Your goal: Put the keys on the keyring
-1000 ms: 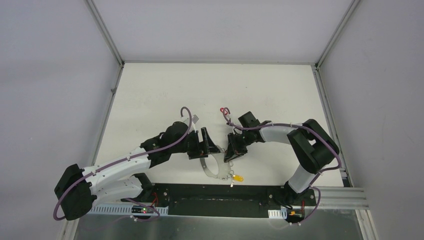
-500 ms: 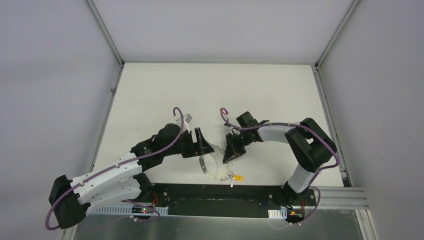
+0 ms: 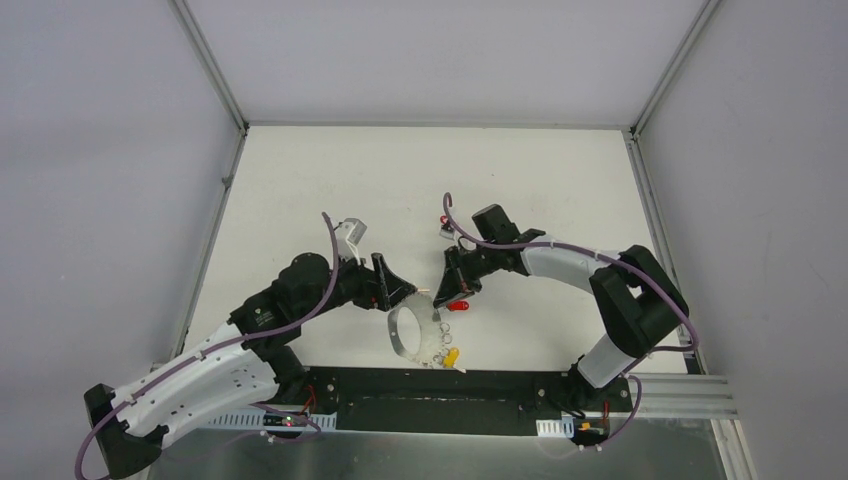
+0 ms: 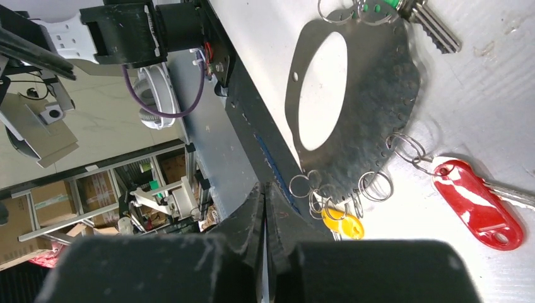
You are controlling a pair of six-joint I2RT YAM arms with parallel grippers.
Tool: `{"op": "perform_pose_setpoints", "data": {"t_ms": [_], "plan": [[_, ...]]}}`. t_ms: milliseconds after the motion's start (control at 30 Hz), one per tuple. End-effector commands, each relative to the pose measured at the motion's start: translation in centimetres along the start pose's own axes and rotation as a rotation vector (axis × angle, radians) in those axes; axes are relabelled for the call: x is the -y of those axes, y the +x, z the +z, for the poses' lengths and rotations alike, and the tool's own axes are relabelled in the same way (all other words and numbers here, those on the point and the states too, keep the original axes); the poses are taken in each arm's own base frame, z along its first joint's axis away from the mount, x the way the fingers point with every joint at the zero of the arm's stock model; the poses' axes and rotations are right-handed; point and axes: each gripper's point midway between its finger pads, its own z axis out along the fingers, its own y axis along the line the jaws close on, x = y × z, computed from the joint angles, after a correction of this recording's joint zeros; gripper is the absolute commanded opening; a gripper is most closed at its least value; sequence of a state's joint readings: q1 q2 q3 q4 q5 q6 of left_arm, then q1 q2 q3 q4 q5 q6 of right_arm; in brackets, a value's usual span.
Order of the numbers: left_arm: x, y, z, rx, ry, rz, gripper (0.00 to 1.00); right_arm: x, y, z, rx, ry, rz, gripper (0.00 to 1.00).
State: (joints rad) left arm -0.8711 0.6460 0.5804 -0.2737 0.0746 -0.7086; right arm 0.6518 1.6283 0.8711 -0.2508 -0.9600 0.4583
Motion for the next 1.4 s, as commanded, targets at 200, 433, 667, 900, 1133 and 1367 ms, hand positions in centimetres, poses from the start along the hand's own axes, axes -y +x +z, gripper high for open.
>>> {"op": "perform_pose_setpoints", "data": {"t_ms": [200, 433, 667, 900, 1133, 1367], "plan": [[0.4, -2.4, -1.6, 0.106, 0.005, 0.103, 0.76, 2.5, 0.1, -1.6, 0.04, 0.237, -0.033, 0.29], [-2.0, 0.9, 0.1, -0.003, -0.113, -0.136, 0.7, 5.1, 1.4, -1.2, 0.033, 0.319, 0.127, 0.32], [-2.3, 6.1, 3.1, -0.245, -0.15, -0.33, 0.66, 6.6, 2.2, -0.6, 0.087, 0.249, 0.358, 0.3], [-1.5, 8.3, 6.9, -0.287, -0.061, -0.476, 0.5, 8.8, 3.7, 0.5, 0.131, 0.228, 0.506, 0.28], [-2.3, 11.0, 10.0, -0.353, -0.116, -0.51, 0.4, 10.2, 4.1, 1.0, 0.177, 0.235, 0.569, 0.25], [-2.6, 12.8, 11.5, -0.403, -0.153, -0.496, 0.34, 11.1, 4.1, 1.8, 0.183, 0.217, 0.62, 0.22]]}}
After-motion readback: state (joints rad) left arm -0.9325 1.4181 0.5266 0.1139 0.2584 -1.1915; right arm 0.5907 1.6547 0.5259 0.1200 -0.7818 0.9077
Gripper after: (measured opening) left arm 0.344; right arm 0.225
